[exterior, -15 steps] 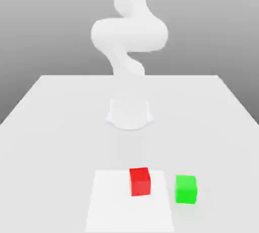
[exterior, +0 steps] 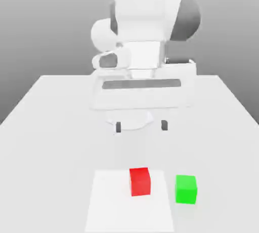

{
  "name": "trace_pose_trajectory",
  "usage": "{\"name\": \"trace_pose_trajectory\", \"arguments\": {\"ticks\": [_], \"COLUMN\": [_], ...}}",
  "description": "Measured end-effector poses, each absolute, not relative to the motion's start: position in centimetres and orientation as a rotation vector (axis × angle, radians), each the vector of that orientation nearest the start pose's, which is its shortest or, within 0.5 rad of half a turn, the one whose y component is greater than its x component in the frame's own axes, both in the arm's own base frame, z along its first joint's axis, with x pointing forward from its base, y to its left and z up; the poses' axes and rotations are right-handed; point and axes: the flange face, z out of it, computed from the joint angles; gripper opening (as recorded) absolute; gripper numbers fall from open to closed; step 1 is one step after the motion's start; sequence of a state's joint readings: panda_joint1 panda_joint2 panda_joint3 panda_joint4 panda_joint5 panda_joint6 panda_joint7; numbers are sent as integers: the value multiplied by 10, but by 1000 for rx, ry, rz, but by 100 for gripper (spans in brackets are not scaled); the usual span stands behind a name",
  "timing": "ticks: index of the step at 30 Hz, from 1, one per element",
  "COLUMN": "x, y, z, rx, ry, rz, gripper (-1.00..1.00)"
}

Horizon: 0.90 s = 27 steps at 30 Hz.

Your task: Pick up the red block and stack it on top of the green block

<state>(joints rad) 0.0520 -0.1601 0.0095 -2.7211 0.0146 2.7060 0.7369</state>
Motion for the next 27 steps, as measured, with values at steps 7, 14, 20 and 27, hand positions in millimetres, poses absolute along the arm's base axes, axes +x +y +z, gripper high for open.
{"name": "trace_pose_trajectory", "arguments": {"ticks": [7,14,20,27], "x": [374,372,373,383], "y": [27,27,27,59], "z": [181,146,161,222], "rx": [-2970,-2971,-2971,-2990], "ry": [1023,1022,1023,961], "rz": [-3,0,0,0], "gripper": [0,-100,-100,-100]}}
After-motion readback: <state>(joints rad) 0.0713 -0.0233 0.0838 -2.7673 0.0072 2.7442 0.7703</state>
